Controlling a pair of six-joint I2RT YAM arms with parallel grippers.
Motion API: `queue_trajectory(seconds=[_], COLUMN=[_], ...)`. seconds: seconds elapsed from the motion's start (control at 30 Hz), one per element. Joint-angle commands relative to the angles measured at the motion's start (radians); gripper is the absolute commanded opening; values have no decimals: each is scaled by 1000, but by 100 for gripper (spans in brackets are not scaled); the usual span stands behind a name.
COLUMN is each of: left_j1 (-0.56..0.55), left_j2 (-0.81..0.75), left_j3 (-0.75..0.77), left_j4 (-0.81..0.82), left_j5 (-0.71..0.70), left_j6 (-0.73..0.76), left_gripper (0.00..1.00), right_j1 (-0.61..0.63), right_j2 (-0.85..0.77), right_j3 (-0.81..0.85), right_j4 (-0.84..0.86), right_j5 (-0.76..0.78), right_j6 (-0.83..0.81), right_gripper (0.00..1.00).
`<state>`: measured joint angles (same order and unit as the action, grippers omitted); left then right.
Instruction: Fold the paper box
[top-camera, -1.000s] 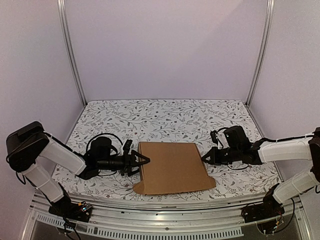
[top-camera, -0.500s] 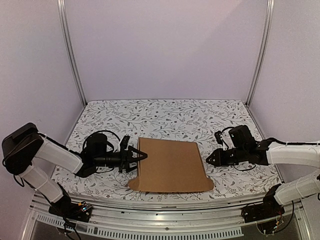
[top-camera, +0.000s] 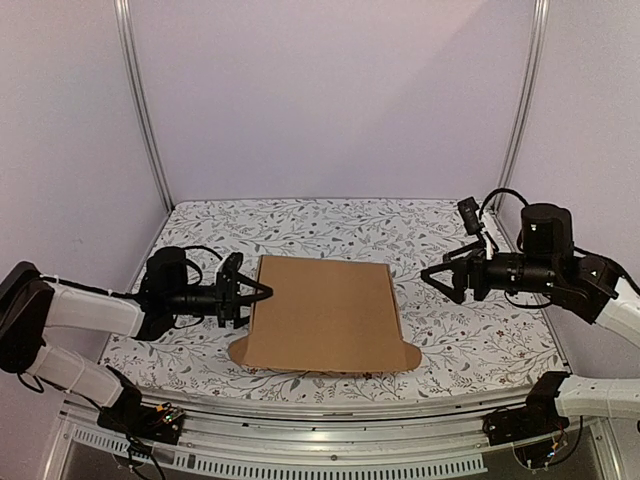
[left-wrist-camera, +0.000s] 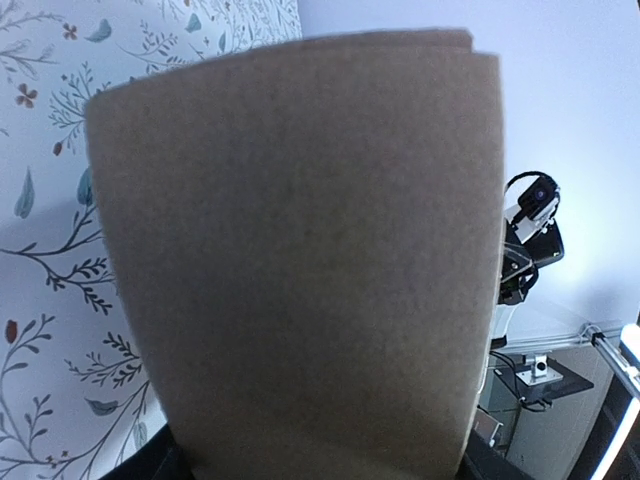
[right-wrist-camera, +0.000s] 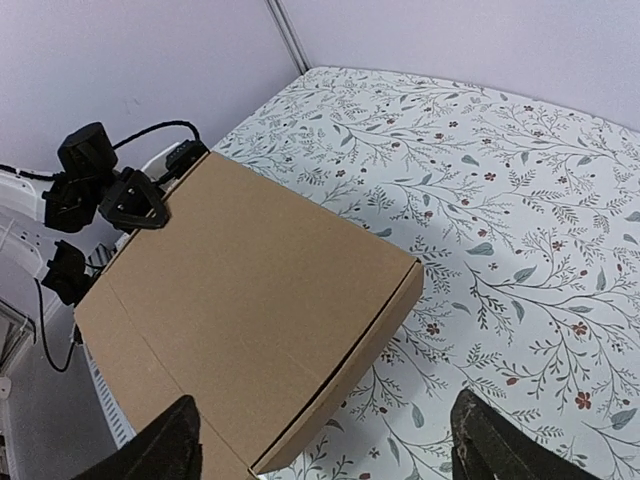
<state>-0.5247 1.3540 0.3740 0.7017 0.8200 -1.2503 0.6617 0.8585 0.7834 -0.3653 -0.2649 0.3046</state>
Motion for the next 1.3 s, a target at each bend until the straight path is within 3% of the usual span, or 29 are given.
queue_trajectory(seconds=[0.0, 0.2, 0.37, 0.67, 0.87, 1.03, 1.27], left_j1=[39, 45, 48, 49, 49, 49, 48], left_j2=[-61, -141, -196, -216, -232, -244, -248], left_j3=[45, 83, 91, 94, 87, 84, 78], left_j4=[1, -35, -82, -84, -96, -121, -134], left_j5=[148, 245, 310, 356, 351, 348, 355], left_j6=[-22, -15, 24, 30, 24, 36, 50], left_gripper=[47, 46, 46, 45, 43, 43, 43], right_j1=[76, 140, 260, 544, 731, 820, 906], right_j2=[-49, -87, -154, -162, -139, -115, -81], right_j3=[82, 161, 158, 137, -2, -101, -239], right_j4=[-104, -212, -244, -199, -47, 77, 376], right_j5=[-52, -116, -72, 392, 711, 865, 981], right_j6=[-188, -423, -671, -1055, -1334, -1523, -1715], right_gripper=[98, 99, 99, 99, 99, 99, 99])
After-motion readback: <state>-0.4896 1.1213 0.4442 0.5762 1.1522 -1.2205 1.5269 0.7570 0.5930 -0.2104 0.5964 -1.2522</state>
